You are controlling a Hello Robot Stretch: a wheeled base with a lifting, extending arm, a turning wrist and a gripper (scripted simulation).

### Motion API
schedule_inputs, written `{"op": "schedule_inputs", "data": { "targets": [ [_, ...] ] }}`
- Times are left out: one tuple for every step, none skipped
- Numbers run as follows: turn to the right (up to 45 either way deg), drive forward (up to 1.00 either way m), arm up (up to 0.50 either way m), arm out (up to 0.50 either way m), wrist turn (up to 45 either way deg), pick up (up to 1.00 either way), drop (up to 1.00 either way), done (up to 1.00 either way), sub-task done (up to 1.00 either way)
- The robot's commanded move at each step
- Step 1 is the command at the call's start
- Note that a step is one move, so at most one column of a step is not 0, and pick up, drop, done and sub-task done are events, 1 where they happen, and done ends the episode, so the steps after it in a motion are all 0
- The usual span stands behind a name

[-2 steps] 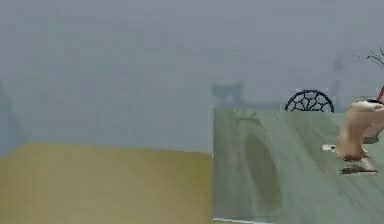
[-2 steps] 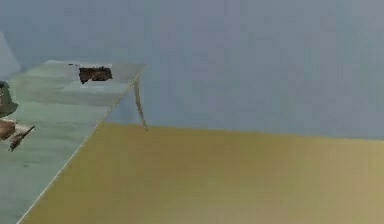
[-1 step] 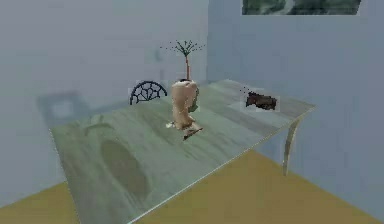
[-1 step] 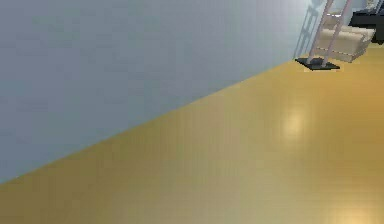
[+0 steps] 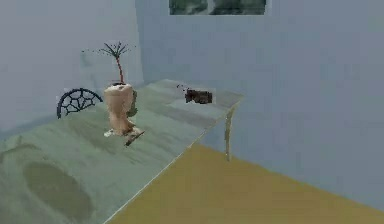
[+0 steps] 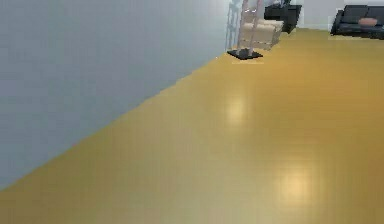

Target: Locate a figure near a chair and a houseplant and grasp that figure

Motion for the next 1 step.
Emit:
{"op": "schedule_inputs", "data": {
  "targets": [
    [0.0,0.60,0.00,0.00,0.0,0.00,0.00,0.00,0.00]
  ]
}}
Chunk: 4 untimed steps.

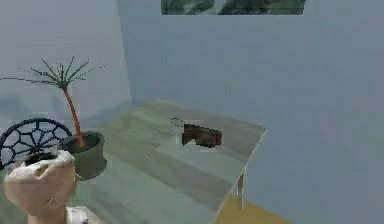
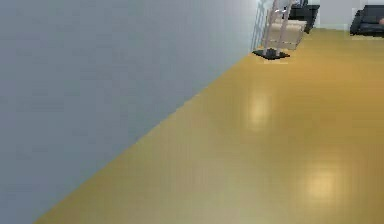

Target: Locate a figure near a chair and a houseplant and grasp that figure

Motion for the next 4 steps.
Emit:
{"op": "schedule_inputs", "data": {
  "targets": [
    [-45.0,0.00,0.00,0.00,0.0,0.00,0.00,0.00,0.00],
    [-45.0,0.00,0.00,0.00,0.0,0.00,0.00,0.00,0.00],
    [-33.0,0.00,0.00,0.00,0.0,0.00,0.00,0.00,0.00],
    [0.0,0.00,0.50,0.00,0.0,0.00,0.00,0.00,0.00]
  ]
}}
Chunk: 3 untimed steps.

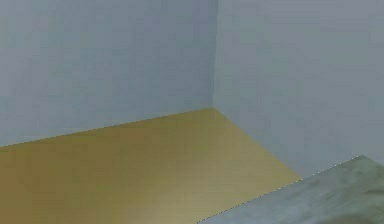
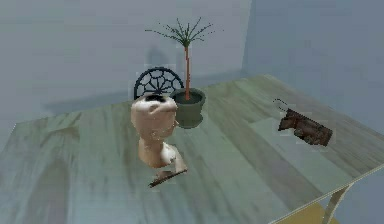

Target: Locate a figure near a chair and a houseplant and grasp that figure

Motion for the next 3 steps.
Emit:
{"op": "schedule_inputs", "data": {
  "targets": [
    [0.0,0.00,0.38,0.00,0.0,0.00,0.00,0.00,0.00],
    [0.0,0.00,0.00,0.22,0.0,0.00,0.00,0.00,0.00],
    [0.0,0.00,0.00,0.00,45.0,0.00,0.00,0.00,0.00]
  ]
}}
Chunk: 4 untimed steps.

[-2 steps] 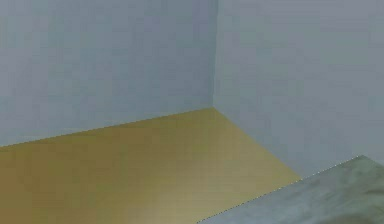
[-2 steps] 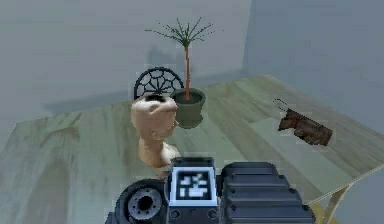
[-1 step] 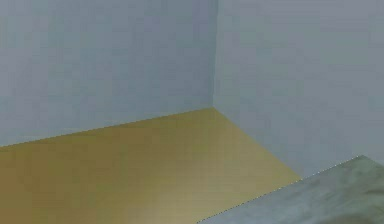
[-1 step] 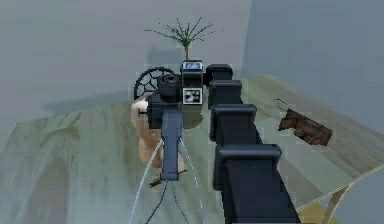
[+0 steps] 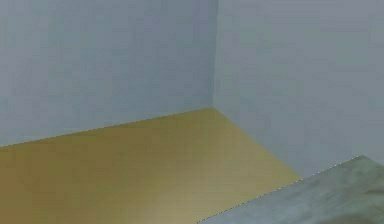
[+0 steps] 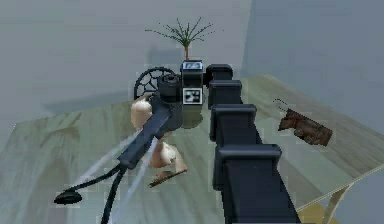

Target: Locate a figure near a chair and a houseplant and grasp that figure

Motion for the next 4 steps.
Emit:
{"op": "schedule_inputs", "data": {
  "targets": [
    [0.0,0.00,0.00,0.00,45.0,0.00,0.00,0.00,0.00],
    [0.0,0.00,0.00,0.00,45.0,0.00,0.00,0.00,0.00],
    [0.0,0.00,0.00,0.00,3.0,0.00,0.00,0.00,0.00],
    [0.0,0.00,0.00,0.00,0.0,1.00,0.00,0.00,0.00]
  ]
}}
